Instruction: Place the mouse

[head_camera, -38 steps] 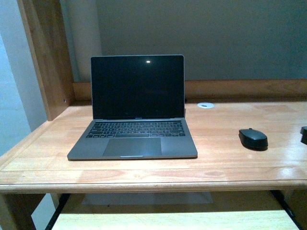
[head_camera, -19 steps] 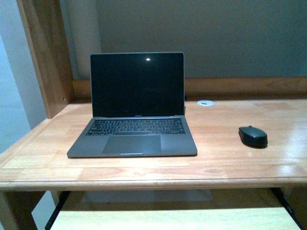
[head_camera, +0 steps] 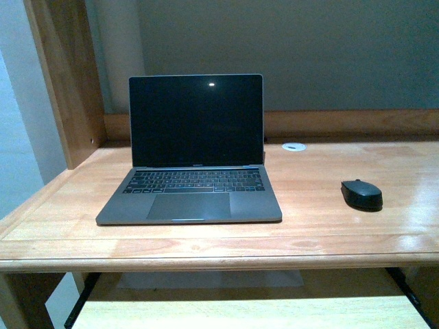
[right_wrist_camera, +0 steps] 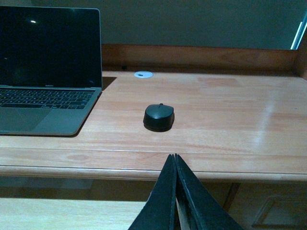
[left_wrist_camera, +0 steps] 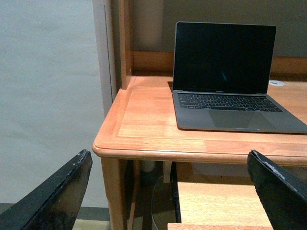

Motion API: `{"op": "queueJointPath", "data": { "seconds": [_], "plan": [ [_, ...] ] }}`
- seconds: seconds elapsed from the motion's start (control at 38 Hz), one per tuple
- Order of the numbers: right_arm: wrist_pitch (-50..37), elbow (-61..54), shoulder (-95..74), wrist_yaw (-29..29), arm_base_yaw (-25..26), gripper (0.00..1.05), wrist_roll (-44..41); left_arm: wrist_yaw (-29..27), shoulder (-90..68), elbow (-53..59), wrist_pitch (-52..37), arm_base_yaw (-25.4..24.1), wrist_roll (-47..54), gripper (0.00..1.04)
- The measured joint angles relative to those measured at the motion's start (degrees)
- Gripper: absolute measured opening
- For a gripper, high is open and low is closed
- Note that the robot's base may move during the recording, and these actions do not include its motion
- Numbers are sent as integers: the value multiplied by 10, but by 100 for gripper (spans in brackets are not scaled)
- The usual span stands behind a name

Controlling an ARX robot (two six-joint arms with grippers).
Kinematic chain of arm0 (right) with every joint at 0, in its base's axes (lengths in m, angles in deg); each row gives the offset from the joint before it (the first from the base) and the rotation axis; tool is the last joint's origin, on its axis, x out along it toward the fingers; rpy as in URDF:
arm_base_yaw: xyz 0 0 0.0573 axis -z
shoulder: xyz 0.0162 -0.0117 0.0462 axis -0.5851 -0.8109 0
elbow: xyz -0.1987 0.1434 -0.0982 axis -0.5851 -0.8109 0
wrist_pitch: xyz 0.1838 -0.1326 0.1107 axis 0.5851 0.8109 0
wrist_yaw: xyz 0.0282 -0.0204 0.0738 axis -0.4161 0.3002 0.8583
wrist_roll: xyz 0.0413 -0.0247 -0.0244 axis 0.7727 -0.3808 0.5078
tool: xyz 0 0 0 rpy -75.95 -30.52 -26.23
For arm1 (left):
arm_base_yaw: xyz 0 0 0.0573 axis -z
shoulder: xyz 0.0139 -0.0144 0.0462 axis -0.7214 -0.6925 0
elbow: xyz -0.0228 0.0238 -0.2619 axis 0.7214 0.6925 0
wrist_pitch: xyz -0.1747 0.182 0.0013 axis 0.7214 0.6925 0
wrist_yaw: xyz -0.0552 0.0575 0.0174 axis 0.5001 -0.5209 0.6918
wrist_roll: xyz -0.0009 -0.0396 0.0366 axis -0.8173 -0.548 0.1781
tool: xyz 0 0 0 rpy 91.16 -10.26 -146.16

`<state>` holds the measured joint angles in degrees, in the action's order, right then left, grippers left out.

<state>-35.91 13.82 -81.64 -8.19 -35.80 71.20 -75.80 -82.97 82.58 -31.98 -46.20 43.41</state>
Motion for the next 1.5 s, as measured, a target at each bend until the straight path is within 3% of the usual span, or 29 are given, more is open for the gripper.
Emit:
{"op": "queueJointPath", "data": {
  "seconds": [0.71,1.26,1.34,1.5],
  "plan": [
    [313,-34,365,0,0,2,0,0,0,0,0,0,0,98],
    [447,-34,501,0,0,2,0,0,0,0,0,0,0,98],
    [550,-34,572,0,0,2,0,-1,0,0,0,0,0,98],
    [546,-34,593,0,0,2,-1,0,0,0,-1,0,0,98]
  ]
}}
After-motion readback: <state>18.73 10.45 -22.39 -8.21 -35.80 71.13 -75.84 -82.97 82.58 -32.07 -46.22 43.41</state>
